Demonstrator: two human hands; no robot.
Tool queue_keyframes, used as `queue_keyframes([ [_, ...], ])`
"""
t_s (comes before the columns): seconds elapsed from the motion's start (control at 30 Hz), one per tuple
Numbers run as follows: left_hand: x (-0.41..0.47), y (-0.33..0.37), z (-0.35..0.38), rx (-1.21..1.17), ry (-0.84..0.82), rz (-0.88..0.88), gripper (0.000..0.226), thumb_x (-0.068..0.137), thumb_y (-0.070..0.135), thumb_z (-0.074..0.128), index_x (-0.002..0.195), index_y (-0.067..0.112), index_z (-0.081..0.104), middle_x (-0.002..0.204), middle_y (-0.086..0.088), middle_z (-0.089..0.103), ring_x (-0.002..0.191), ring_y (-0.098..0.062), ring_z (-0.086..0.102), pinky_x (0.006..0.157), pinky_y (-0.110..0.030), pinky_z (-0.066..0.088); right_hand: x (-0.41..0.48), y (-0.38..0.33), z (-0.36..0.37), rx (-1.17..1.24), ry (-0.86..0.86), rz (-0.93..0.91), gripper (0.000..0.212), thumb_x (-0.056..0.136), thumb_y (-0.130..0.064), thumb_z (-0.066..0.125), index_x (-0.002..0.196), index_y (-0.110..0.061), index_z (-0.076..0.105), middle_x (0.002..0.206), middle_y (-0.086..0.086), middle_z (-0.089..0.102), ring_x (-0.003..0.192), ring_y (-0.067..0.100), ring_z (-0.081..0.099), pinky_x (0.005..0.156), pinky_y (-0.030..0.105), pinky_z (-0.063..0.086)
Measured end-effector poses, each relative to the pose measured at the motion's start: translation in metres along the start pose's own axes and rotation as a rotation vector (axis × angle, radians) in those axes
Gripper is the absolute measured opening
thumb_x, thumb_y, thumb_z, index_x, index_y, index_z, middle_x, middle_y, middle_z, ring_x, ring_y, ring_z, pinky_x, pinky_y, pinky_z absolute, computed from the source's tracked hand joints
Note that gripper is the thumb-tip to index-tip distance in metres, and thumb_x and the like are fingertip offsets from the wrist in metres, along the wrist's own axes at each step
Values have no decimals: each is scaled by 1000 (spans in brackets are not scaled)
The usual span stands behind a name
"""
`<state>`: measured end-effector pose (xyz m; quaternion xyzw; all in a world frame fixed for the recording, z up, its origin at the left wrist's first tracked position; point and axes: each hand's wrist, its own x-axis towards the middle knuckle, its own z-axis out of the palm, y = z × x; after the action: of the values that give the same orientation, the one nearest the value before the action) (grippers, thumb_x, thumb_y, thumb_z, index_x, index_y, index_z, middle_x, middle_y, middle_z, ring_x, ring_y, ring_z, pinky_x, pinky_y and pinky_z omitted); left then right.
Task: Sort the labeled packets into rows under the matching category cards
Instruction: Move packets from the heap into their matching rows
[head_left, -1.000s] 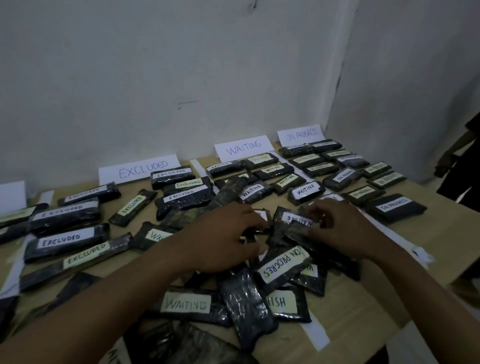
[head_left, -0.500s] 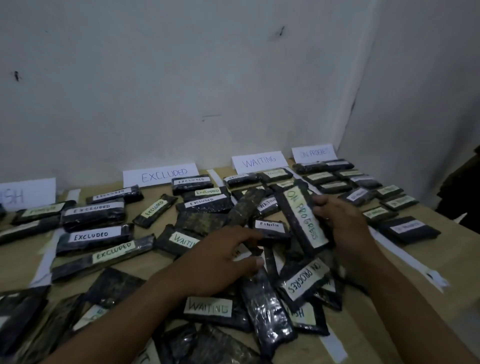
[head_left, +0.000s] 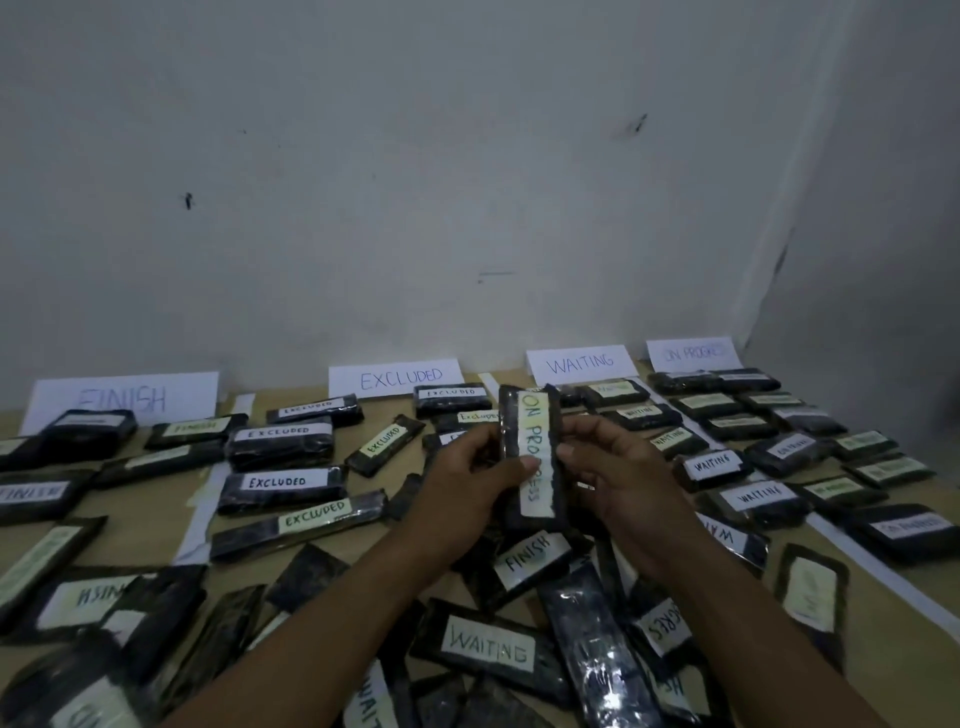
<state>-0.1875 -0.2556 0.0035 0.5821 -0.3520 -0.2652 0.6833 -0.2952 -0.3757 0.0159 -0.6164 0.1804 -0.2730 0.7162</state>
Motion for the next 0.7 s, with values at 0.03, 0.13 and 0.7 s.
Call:
queue_keyframes([
  [0.03,0,2,0,-24,27,-2,20,89,3,61,105,14,65,93,1,73,78,-10,71,63,-19,53,1,0,2,-22,-9,3,20,89,0,55,105,-6,66,100,17,72,85,31,68,74,42,57],
  [0.13,4,3,-4,-85,109,-30,20,89,4,60,103,16,66,96,-7,73,84,-23,69,72,-38,56,6,-1,8,-67,-34,5,23,89,-2,58,109,-8,68,101,14,73,86,27,70,72,38,58],
  [0.7,14,7,-17,-215,196,-56,15,82,-4,63,92,8,62,82,-12,70,63,-27,66,51,-30,51,16,19,21,123,192,-143,40,75,8,69,104,-16,57,86,1,75,78,19,72,64,31,59],
])
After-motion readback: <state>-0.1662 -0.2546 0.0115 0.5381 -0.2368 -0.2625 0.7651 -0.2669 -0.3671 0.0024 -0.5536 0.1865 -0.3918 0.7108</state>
